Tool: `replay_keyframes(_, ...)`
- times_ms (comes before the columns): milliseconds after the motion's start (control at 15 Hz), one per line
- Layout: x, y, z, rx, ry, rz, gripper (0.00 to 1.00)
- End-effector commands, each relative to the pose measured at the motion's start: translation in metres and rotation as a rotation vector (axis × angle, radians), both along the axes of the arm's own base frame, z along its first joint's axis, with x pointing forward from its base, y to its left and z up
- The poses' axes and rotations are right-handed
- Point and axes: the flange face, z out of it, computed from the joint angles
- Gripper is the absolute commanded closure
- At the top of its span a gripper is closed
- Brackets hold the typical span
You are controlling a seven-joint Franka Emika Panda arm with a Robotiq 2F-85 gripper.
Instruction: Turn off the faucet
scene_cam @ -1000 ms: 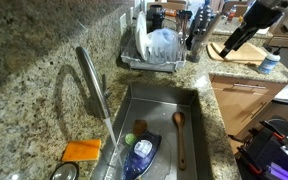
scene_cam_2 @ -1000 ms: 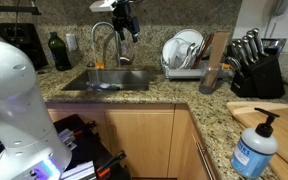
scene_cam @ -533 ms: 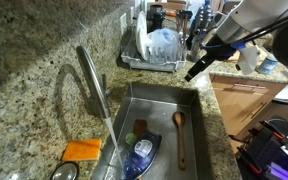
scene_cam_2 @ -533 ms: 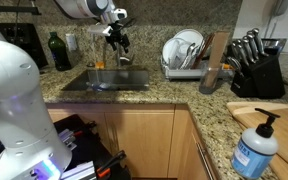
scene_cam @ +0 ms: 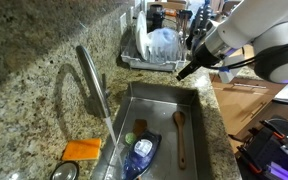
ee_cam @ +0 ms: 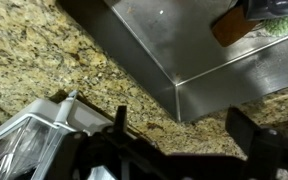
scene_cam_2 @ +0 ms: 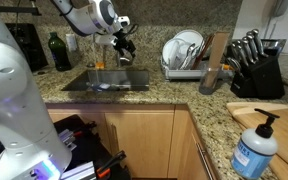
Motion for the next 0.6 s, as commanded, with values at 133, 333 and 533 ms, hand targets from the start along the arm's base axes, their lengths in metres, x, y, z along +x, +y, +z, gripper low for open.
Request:
replay_keyframes(133, 0.053, 0.06, -0.052, 0.105, 0.041, -0.02, 0.0)
replay_keyframes(333, 0.048, 0.064, -0.049, 0.113, 0.041, -0.03, 0.0)
replay_keyframes(533, 0.069, 0.082, -0.063, 0.159, 0.06, -0.035, 0.0)
